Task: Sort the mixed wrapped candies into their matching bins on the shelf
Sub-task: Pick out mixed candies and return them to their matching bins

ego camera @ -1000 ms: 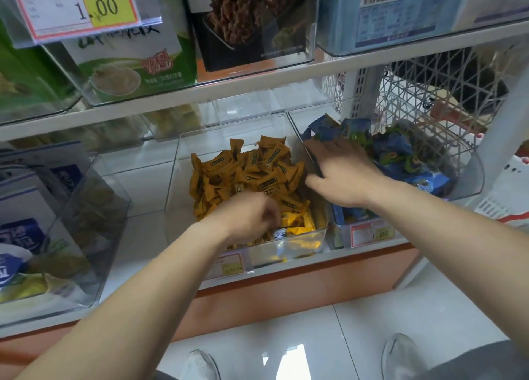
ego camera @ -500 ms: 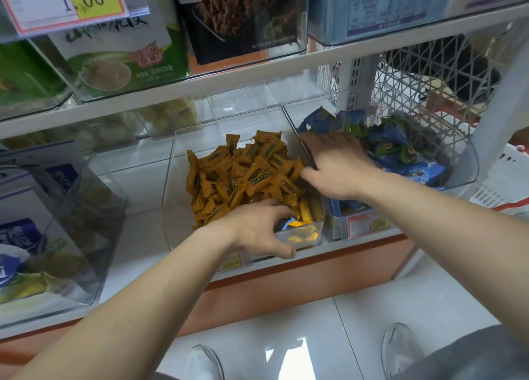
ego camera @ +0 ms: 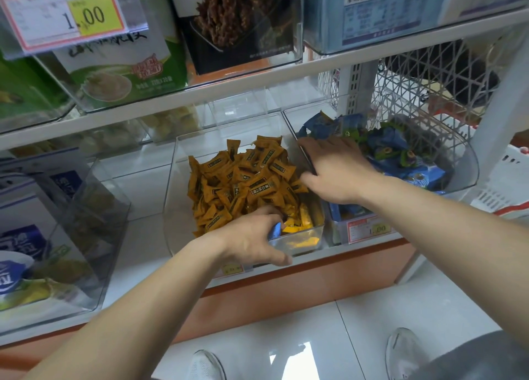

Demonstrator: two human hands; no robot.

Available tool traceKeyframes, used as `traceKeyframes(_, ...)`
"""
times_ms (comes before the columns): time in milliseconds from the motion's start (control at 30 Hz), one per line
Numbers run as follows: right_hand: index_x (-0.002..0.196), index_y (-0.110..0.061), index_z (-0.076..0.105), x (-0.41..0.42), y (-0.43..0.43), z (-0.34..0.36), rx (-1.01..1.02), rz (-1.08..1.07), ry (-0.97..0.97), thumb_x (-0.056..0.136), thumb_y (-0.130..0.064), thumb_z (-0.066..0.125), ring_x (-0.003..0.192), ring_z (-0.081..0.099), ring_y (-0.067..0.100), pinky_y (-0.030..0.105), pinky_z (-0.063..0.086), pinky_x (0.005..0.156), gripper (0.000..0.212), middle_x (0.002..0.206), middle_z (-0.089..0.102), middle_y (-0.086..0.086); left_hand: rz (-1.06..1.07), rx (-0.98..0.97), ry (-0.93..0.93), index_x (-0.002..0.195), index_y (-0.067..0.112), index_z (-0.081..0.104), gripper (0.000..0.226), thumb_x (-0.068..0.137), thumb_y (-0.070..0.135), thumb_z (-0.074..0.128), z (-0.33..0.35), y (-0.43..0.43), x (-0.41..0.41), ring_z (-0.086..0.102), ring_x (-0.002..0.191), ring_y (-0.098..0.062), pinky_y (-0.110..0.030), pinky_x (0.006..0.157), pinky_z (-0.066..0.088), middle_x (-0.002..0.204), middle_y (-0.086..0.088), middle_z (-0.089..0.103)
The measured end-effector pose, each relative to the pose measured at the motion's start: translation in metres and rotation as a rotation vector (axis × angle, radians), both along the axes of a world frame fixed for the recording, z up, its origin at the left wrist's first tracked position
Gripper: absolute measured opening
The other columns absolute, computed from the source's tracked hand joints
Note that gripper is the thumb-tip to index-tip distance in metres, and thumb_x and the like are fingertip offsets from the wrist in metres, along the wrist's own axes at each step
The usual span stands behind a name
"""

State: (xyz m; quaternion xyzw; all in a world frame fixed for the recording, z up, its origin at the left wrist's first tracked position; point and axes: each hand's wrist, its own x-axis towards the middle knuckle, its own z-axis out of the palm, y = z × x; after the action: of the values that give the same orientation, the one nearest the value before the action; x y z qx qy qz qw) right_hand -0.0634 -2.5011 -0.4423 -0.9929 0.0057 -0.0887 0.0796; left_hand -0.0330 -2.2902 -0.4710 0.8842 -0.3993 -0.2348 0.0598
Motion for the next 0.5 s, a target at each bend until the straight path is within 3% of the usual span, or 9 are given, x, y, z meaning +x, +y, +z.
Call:
traceKeyframes(133,0.143,-0.018,0.036,-0.002,0.001,0.003,-0.006,0.006,0.019,0.087,-0.044,0.049,0.119,0.05,0.035,0.045,0.031,0.104,0.063,0.129,0.059,0.012,0.055,0.01,0.08,0.14,0.024,0.041,0.08,0.075,0.056,0.075,0.001,-0.002,0.0,0.054,0.105,-0.017,-0.035,0.091,0.05,0.123,0.003,0.055)
traceKeyframes(233,0.14,-0.02,0.043,-0.003,0.002,0.012,-0.009,0.013,0.009,0.086,-0.046,0.052,0.122,0.05,0.033,0.042,0.037,0.101,0.061,0.131,0.057,0.01,0.064,0.029,0.075,0.131,0.024,0.046,0.069,0.076,0.056,0.074,0.004,-0.003,-0.002,0.056,0.097,-0.017,-0.034,0.083,0.051,0.11,0.005,0.057)
traceKeyframes(333,0.141,-0.026,0.047,-0.006,0.004,0.025,0.032,0.027,-0.051,0.085,-0.047,0.054,0.126,0.047,0.032,0.041,0.043,0.1,0.061,0.136,0.054,0.008,0.088,-0.092,0.119,0.124,0.028,0.054,0.058,0.076,0.051,0.078,0.012,0.005,0.003,0.058,0.094,-0.01,-0.025,0.079,0.051,0.107,0.01,0.059)
traceKeyframes(433,0.134,-0.03,0.055,-0.007,0.01,0.032,0.144,0.069,-0.104,0.086,-0.042,0.056,0.125,0.05,0.026,0.037,0.047,0.095,0.05,0.135,0.056,0.002,0.137,-0.255,0.206,0.117,0.033,0.058,0.053,0.072,0.041,0.084,0.021,0.019,0.008,0.058,0.077,0.002,-0.013,0.064,0.044,0.097,0.013,0.061)
traceKeyframes(500,0.13,-0.031,0.059,-0.009,0.017,0.033,0.229,0.098,-0.103,0.087,-0.04,0.057,0.121,0.054,0.02,0.033,0.048,0.09,0.044,0.134,0.057,-0.003,0.153,-0.302,0.298,0.113,0.032,0.061,0.048,0.072,0.033,0.087,0.024,0.028,0.01,0.058,0.075,0.003,-0.013,0.067,0.044,0.095,0.013,0.063)
